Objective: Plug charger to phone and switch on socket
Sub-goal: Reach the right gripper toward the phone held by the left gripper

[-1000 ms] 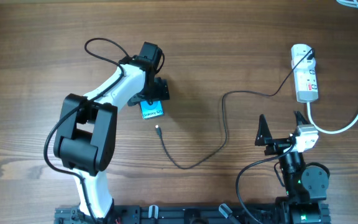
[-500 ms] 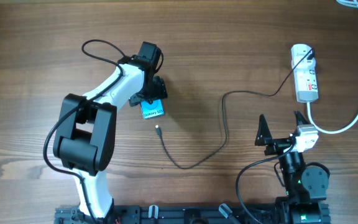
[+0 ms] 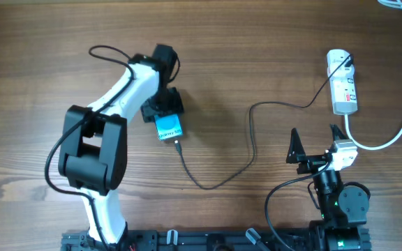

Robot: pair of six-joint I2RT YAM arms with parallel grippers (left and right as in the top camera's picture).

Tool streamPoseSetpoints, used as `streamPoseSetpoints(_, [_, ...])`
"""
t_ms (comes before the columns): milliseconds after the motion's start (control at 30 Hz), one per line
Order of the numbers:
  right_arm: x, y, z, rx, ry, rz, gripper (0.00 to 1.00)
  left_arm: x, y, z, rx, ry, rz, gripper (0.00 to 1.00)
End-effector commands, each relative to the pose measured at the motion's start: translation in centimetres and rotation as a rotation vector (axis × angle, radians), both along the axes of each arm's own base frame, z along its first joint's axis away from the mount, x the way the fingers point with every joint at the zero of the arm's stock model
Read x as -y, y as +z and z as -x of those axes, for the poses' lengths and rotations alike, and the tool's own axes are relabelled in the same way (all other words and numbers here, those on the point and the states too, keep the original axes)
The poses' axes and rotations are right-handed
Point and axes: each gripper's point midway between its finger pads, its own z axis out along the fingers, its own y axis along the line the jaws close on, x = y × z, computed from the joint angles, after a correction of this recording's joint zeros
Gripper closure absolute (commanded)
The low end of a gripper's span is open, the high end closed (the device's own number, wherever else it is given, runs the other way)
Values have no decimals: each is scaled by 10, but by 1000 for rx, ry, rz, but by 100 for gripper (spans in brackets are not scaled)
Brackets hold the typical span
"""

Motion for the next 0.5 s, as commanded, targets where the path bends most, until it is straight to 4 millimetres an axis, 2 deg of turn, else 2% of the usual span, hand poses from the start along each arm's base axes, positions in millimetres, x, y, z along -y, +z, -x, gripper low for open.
streamPoseSetpoints(0, [0,2,0,11,5,12,0,4,37,-20,34,-3,114,32])
streamPoseSetpoints(133, [0,2,0,5,6,-44,0,26,62,-19,8,-13,366,32])
streamPoseSetpoints(267, [-5,-1,0,-50,27,-373,0,43,78,-18,-7,-23,561,32])
streamPoseSetpoints(400, [-65,-7,16,-149,387,-363,0,45,79,-21,15,-57,572,32])
streamPoseSetpoints(467, [-79,-13,22,-211,471,-376,0,44,79,-21,18,-66,572,32])
